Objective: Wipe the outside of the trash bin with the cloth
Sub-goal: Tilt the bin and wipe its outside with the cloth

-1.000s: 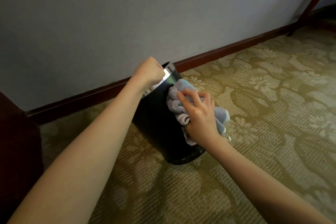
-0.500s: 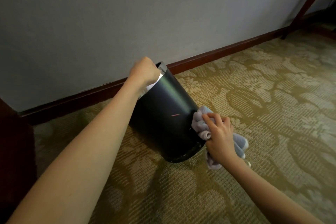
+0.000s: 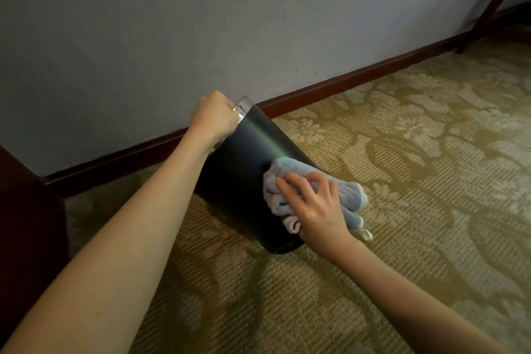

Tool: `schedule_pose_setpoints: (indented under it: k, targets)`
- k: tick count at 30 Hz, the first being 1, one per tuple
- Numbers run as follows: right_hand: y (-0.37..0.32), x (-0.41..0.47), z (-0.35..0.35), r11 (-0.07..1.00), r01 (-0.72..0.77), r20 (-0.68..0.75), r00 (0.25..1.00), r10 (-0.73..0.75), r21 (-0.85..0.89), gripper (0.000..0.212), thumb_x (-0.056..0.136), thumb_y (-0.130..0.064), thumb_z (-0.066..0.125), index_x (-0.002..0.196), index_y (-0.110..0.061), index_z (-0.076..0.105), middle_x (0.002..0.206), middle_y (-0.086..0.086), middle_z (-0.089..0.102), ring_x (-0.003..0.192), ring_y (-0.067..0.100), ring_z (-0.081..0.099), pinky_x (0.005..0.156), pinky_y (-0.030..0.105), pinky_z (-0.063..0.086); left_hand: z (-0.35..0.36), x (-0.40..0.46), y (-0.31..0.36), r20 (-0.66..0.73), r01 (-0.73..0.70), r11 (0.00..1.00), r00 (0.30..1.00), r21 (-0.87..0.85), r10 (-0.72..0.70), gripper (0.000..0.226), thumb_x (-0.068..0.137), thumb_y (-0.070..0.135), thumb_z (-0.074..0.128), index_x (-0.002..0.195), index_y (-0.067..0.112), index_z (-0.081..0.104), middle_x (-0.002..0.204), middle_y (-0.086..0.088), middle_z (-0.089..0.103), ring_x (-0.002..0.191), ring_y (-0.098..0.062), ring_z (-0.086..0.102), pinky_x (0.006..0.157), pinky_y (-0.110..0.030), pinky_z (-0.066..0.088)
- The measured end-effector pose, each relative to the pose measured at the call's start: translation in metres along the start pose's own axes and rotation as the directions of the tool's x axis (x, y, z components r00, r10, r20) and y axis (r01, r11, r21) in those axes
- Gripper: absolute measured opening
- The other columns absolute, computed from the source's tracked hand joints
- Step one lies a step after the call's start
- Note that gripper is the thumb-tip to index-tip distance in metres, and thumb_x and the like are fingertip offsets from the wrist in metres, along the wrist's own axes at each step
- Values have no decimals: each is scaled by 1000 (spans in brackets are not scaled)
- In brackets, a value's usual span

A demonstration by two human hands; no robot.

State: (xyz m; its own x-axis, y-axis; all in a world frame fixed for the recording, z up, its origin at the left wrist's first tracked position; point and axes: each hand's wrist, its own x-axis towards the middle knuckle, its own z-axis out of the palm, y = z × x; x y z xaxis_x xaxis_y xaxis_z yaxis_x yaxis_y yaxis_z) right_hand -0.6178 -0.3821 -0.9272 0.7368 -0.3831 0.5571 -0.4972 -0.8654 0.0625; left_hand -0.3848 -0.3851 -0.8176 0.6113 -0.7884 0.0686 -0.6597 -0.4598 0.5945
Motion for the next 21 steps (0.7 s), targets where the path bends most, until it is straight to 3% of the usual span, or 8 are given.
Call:
schedule_pose_setpoints:
  k: [3, 6, 11, 15, 18, 21]
  targets:
    - [15, -24, -2, 997, -76, 79, 994, 75, 2, 67, 58, -15, 84, 121, -10, 63, 116, 10, 64, 93, 40, 55, 69, 46, 46, 0, 3, -14, -54, 8, 1000, 999, -2, -8, 38, 86, 10, 49, 49, 17, 43, 57, -6, 44, 67, -29, 45, 66, -36, 42]
    - [28, -37, -7, 987, -156, 137, 979, 151, 24, 69, 55, -14, 86, 120, -9, 64, 115, 12, 64, 91, 42, 56, 71, 47, 46, -1, 6, -23, -28, 31, 996, 999, -89, -33, 20, 86, 12, 51, 70, 23, 56, 71, -7, 55, 69, -24, 48, 65, -31, 40]
    - [14, -25, -10, 979, -204, 111, 974, 200, 22, 61, 59, -6, 82, 117, -11, 65, 113, 8, 63, 89, 39, 55, 70, 45, 46, 3, 3, -20, -20, 27, 980, 999, -197, -31, 18, 86, 12, 55, 71, 22, 60, 76, -3, 60, 71, -21, 51, 67, -29, 41]
    - [-19, 7, -5, 997, -32, -14, 999, 33, 73, 54, 68, -11, 73, 121, -11, 62, 116, 7, 62, 93, 35, 50, 68, 43, 43, 6, 0, -12, 16, -18, 988, 1000, -151, 21, 17, 84, 11, 54, 69, 12, 63, 61, -7, 46, 62, -20, 39, 55, -28, 34]
    - [-41, 28, -2, 995, 96, -55, 994, -97, -14, 42, 81, -14, 57, 123, -10, 60, 116, 6, 63, 94, 33, 48, 67, 42, 42, 9, -4, -6, -2, -84, 994, 996, -71, 84, 20, 84, 9, 52, 64, 13, 53, 65, -9, 38, 65, -20, 34, 59, -30, 33]
    - [-42, 24, 1, 982, 177, -62, 982, -181, -67, 40, 83, -15, 55, 122, -12, 61, 115, 3, 65, 95, 34, 49, 67, 40, 42, 7, -1, -12, -27, -93, 994, 995, -64, 91, 19, 85, 7, 51, 68, 15, 52, 69, -9, 40, 69, -19, 36, 63, -30, 36]
